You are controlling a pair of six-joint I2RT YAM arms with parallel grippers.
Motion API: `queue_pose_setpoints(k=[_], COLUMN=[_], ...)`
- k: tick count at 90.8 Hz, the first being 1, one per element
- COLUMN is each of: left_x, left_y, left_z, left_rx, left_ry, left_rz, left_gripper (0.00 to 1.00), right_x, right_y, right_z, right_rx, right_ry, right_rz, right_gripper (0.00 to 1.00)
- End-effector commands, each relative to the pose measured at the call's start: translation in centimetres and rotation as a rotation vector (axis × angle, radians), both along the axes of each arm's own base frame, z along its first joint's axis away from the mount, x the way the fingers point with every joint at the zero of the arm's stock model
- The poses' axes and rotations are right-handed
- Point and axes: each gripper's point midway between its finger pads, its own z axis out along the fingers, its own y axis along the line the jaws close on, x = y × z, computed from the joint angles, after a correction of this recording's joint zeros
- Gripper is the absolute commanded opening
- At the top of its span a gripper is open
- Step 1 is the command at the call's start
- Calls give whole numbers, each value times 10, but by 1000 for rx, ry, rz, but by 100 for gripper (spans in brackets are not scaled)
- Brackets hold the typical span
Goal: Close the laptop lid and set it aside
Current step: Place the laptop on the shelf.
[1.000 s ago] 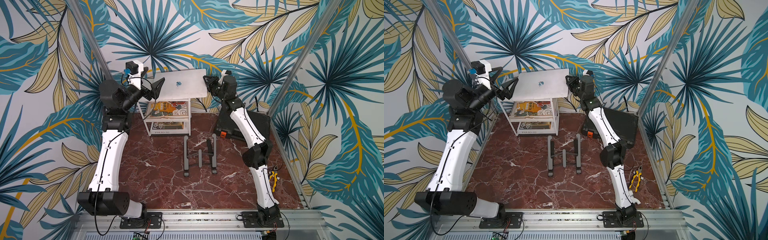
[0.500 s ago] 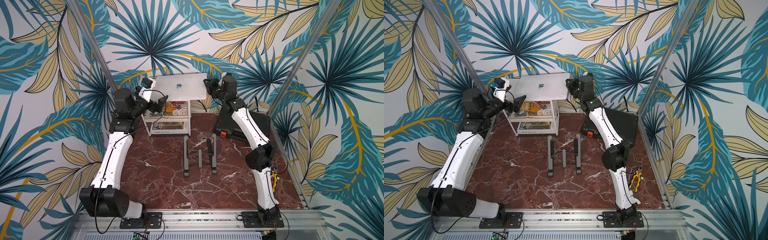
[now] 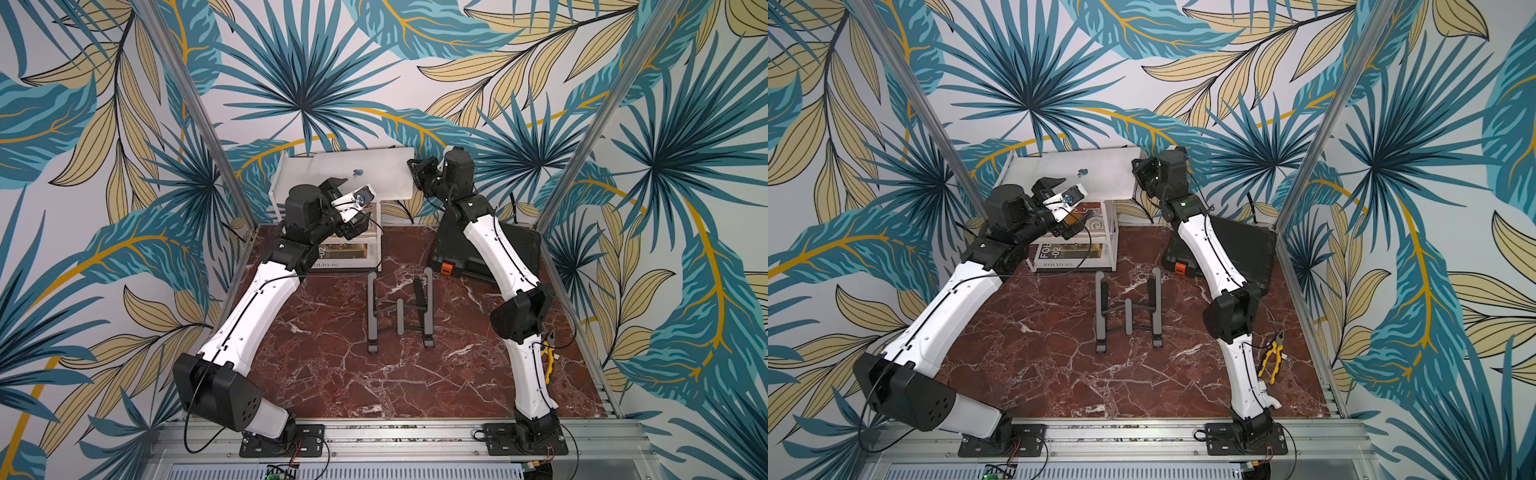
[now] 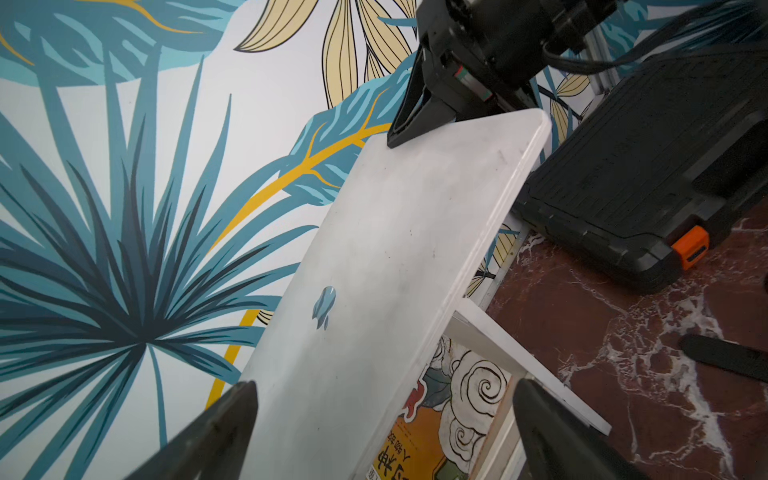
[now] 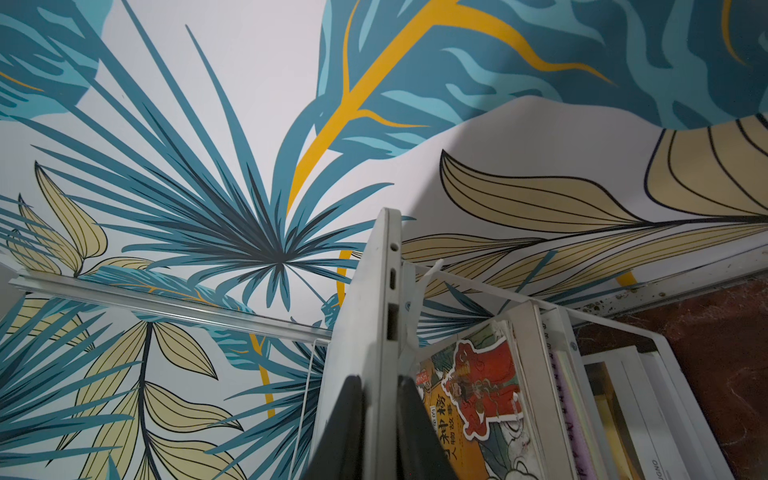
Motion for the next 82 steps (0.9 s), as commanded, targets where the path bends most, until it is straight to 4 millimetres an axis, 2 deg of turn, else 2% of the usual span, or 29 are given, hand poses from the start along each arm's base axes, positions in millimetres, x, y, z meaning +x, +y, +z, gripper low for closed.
queue_pose_setpoints(k=[1,10,19,33,60,66,74,82], left_x=[21,30,34,31,3,4,11,18], left_y=[-4,-11,-14,-17,-20,-20,-22,-26], left_z=[-1,0,5,9,33,34,33,24], left_rx=[137,157,161,141,119,130,138,150], left_ry=[-98,-109,-142,-146,-156,-153,-138,-107], left_rz=[69,76,99,81,28,28,33,25], left_gripper=[100,99,90,84,83,83,81,81], right_x=[-6,-5,-3,-3,-3,-3,-4,-5], right_y=[15,17,18,19,17,16,17,16], right_z=[-5,-8,-12,-14,-19,-22,-13,-10], right_rx=[-42,-41,-40,-43,-35,-37,-19,-17], right_ry=[-28,-24,-19,-14,0,10,-21,-28], right_rz=[56,68,74,84,92,89,95,97], right_gripper=[0,0,0,0,0,0,0,0])
